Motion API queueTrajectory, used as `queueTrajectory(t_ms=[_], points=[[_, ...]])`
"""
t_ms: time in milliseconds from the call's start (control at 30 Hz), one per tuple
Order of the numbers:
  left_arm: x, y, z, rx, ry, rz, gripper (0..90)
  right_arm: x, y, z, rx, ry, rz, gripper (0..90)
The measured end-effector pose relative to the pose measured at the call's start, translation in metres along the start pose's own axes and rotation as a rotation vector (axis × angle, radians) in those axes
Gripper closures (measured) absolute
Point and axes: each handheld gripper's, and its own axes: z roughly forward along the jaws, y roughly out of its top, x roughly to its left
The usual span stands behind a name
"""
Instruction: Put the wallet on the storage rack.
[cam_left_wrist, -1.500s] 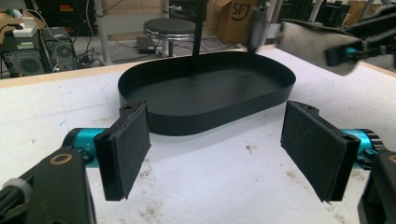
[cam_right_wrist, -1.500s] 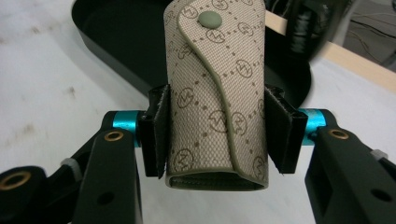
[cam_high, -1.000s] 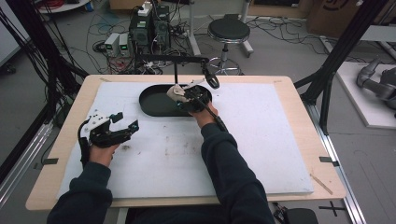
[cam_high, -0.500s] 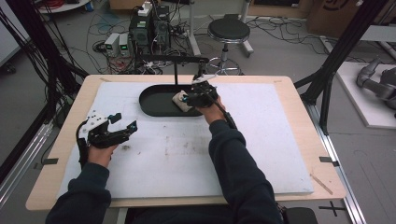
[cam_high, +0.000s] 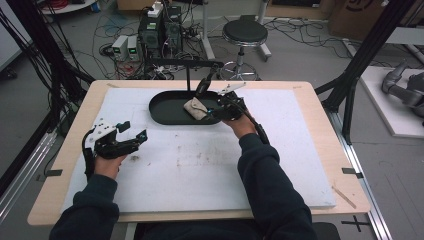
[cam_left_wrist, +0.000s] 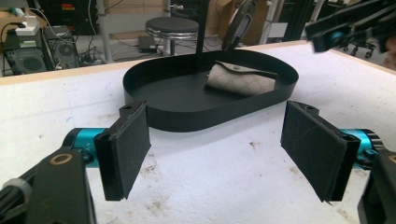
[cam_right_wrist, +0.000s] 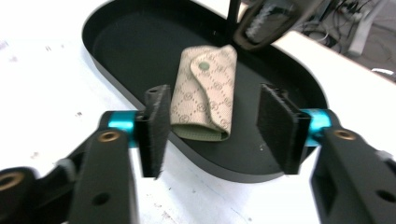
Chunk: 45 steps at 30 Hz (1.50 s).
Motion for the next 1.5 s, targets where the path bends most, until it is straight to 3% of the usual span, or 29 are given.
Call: queueTrajectory(t_ms=[67,167,367,633,767,900,1000,1133,1500], points=[[0.000,0.000,0.001,-0.004,-0.003,-0.003,23.8,-0.002,-0.003,-0.015,-0.046,0.000,0.013,35.8],[0.000,0.000,0.002,-0.001,-0.005,-0.008,23.8,-0.008,-0.012,-0.037,-0.073,-0.006,0.012,29.6],[-0.002,0.000,0.004,0.000,-0.003,-0.010,23.8,-0.027,-0.044,-0.080,-0.097,-0.050,0.026,21.3],[-0.004,0.000,0.005,-0.004,-0.002,-0.008,23.8,-0.047,-0.103,-0.132,-0.134,-0.151,0.060,20.6],[-0.005,0.000,0.004,-0.007,-0.004,0.000,23.8,-0.051,-0.123,-0.150,-0.154,-0.193,0.092,20.4],[-0.005,0.000,0.004,-0.012,-0.004,-0.002,23.8,-0.051,-0.145,-0.162,-0.150,-0.233,0.102,20.4],[-0.005,0.001,0.003,-0.016,-0.007,0.002,23.8,-0.051,-0.151,-0.171,-0.139,-0.255,0.120,20.4],[-0.006,0.002,0.001,-0.026,-0.016,0.006,23.8,-0.049,-0.153,-0.180,-0.163,-0.285,0.133,20.4],[-0.007,0.002,0.002,-0.028,-0.028,0.007,23.8,-0.045,-0.159,-0.174,-0.129,-0.303,0.124,20.4]])
